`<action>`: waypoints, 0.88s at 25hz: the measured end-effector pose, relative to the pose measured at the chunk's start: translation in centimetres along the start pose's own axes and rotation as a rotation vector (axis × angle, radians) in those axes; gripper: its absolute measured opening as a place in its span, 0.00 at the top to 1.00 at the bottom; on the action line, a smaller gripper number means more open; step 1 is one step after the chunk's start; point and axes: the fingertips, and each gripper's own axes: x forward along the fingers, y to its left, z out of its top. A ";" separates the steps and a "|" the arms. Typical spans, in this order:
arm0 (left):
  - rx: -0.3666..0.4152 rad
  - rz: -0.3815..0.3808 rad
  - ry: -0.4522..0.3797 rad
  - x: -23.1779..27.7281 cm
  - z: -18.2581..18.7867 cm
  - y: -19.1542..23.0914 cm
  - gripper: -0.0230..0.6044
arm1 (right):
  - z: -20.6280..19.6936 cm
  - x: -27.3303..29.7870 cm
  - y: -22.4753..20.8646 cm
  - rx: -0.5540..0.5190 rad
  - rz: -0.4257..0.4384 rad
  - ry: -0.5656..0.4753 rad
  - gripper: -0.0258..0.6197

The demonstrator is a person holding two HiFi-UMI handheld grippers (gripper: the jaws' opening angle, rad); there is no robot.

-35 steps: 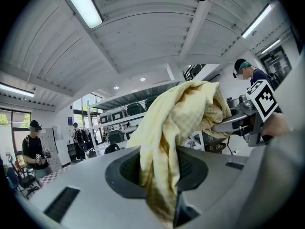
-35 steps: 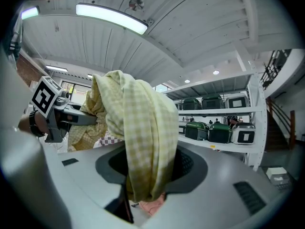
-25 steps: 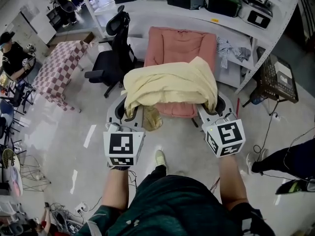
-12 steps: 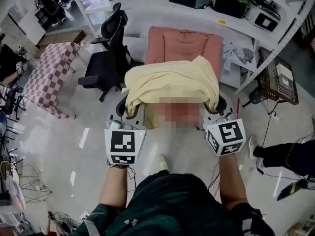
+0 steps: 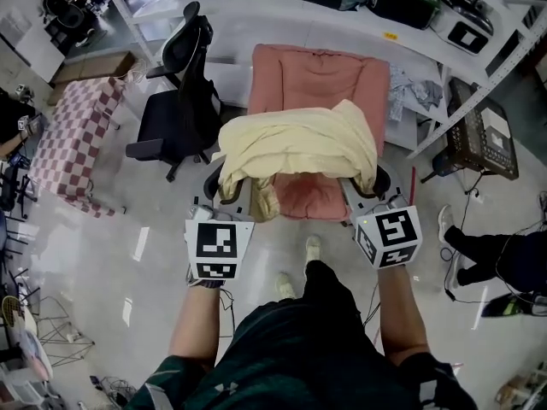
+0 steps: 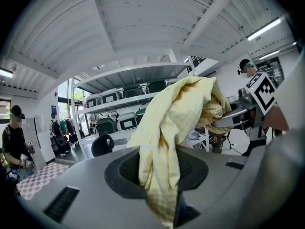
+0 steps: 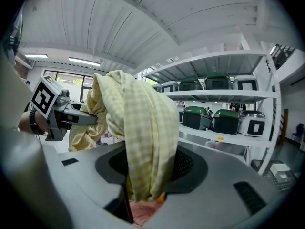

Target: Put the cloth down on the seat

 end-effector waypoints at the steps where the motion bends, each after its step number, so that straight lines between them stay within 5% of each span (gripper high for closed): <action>1: 0.000 0.001 0.009 0.8 -0.3 0.3 0.78 | -0.3 0.8 -0.2 0.002 0.004 0.006 0.69; 12: -0.010 0.046 0.135 11.0 -4.7 3.7 0.77 | -4.1 12.4 -3.9 0.019 0.095 0.071 0.69; 22: -0.038 0.059 0.276 22.5 -11.9 4.5 0.78 | -12.0 23.2 -8.0 0.041 0.192 0.183 0.69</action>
